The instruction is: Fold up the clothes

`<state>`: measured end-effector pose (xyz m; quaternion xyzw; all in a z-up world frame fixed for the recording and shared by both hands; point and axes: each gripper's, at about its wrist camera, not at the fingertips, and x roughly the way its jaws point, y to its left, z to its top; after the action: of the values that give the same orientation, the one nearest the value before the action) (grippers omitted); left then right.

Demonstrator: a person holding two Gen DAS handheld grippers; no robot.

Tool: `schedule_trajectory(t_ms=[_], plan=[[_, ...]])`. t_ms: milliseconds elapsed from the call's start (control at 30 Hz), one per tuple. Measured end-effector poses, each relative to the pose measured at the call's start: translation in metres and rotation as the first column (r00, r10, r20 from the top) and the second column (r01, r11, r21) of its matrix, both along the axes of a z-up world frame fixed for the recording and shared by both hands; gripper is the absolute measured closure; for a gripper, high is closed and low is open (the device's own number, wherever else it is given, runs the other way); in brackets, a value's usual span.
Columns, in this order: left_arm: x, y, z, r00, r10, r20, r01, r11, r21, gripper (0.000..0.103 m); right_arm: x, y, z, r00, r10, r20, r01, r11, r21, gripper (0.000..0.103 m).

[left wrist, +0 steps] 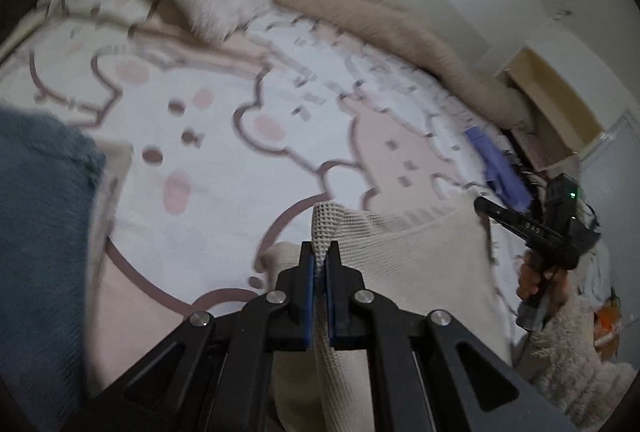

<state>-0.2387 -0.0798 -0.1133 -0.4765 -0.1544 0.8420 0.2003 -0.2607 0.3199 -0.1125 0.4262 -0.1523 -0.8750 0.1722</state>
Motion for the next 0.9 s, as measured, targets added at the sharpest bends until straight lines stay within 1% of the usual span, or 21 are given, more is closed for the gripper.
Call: schedule_trajectory(t_ms=[100,167,200,233,300,333,367,400,433,467,500,567,633,700,767,833,900], plan=[[-0.011,0.007,-0.039,0.998,0.006,0.064,-0.004,1.000,-0.022,0.098,-0.014,-0.008,-0.038,0.996,-0.005,0.090,-0.003,0.996,0.084,0.096],[-0.012,0.011,-0.052,0.996,0.002,0.092,-0.001,1.000,-0.011,0.098,-0.018,-0.013,-0.057,0.990,0.004,0.142,-0.019,0.994,0.105,0.096],[-0.010,0.012,-0.055,0.995,-0.002,0.101,0.002,1.000,0.003,0.098,-0.018,-0.016,-0.066,0.986,0.009,0.166,-0.028,0.993,0.112,0.096],[-0.007,0.012,-0.055,0.995,-0.001,0.104,0.000,1.000,0.013,0.098,-0.016,-0.017,-0.068,0.987,0.010,0.157,-0.030,0.992,0.123,0.096],[0.002,0.004,-0.047,0.996,0.016,0.088,-0.019,0.999,0.035,0.097,-0.010,-0.019,-0.064,0.991,0.009,0.133,-0.028,0.989,0.146,0.094],[0.010,-0.003,-0.039,0.997,0.028,0.078,-0.032,0.998,0.048,0.091,-0.008,-0.019,-0.060,0.991,0.008,0.132,-0.029,0.987,0.157,0.093],[0.018,-0.009,-0.030,0.997,0.044,0.063,-0.047,0.998,0.049,0.085,-0.003,-0.016,-0.054,0.992,-0.005,0.125,-0.016,0.986,0.165,0.085],[0.029,-0.015,-0.020,0.998,0.057,0.036,-0.058,0.997,0.042,0.071,0.002,-0.012,-0.047,0.993,-0.021,0.115,0.001,0.985,0.172,0.059],[0.042,-0.021,-0.010,0.998,0.066,0.003,-0.066,0.997,0.033,0.060,0.007,-0.008,-0.041,0.994,-0.037,0.105,0.017,0.984,0.179,0.039],[0.053,-0.025,-0.001,0.997,0.070,-0.024,-0.070,0.997,0.028,0.057,0.017,0.000,-0.031,0.995,-0.060,0.079,0.045,0.982,0.182,0.013],[0.068,-0.028,0.008,0.997,0.067,-0.048,-0.066,0.997,0.028,0.056,0.028,0.008,-0.021,0.995,-0.085,0.049,0.075,0.980,0.182,0.012],[0.101,-0.032,0.020,0.995,0.058,-0.077,-0.055,0.998,0.042,0.056,0.049,0.023,-0.006,0.993,-0.114,0.027,0.108,0.981,0.160,0.012],[0.137,-0.034,0.025,0.996,0.048,-0.079,-0.043,0.997,0.067,0.056,0.084,0.041,0.004,0.990,-0.135,0.034,0.132,0.988,0.076,0.012],[0.168,-0.032,0.018,0.998,0.039,-0.057,-0.034,0.995,0.092,0.056,0.117,0.055,0.006,0.988,-0.146,0.056,0.147,0.989,-0.012,0.012],[0.195,-0.023,0.003,1.000,0.024,-0.012,-0.023,0.994,0.105,0.056,0.142,0.055,-0.003,0.986,-0.144,0.088,0.149,0.987,-0.055,0.013],[0.213,-0.013,-0.011,1.000,0.012,0.021,-0.014,0.996,0.091,0.056,0.166,0.054,-0.014,0.983,-0.139,0.120,0.151,0.984,-0.091,0.017],[0.223,-0.002,-0.023,0.999,0.005,0.040,-0.007,0.998,0.066,0.056,0.190,0.053,-0.025,0.979,-0.133,0.151,0.153,0.980,-0.127,0.018]])
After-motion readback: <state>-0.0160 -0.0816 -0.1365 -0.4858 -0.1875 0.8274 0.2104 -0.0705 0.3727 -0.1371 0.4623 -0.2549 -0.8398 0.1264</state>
